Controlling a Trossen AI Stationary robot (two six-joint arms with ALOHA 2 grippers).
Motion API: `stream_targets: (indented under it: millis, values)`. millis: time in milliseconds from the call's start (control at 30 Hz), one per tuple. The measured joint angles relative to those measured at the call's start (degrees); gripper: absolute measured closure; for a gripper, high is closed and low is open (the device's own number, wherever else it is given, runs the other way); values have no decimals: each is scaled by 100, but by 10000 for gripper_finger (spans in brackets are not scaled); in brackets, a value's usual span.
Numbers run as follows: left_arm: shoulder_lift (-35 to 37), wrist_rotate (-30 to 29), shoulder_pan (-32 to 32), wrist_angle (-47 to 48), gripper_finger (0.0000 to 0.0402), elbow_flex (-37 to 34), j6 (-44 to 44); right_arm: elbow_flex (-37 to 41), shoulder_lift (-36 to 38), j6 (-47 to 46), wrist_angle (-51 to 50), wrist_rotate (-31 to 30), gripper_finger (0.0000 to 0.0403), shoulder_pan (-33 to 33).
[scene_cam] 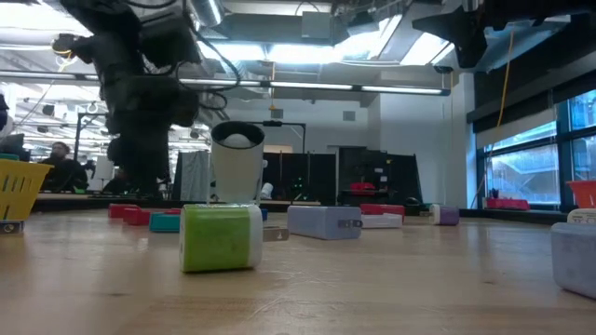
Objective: Pick & Place Office items
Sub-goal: Put the right red digital timer into the yellow basket
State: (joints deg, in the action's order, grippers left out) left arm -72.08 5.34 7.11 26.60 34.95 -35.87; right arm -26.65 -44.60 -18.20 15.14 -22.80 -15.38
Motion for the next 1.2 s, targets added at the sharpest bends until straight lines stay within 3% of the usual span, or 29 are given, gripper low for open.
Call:
stream_targets:
  millis: [333, 600, 1200]
  values:
    - [-892, -72, -25, 764, 142, 648, 246, -2, 0, 2, -130, 226, 183, -71]
    - [-1315, 193, -121, 788, 141, 984, 264, -2, 0, -87, -523, -123, 183, -76]
    - [-2043, -135, -418, 845, 141, 1054, 19, -2, 0, -42, -613, -29, 183, -138]
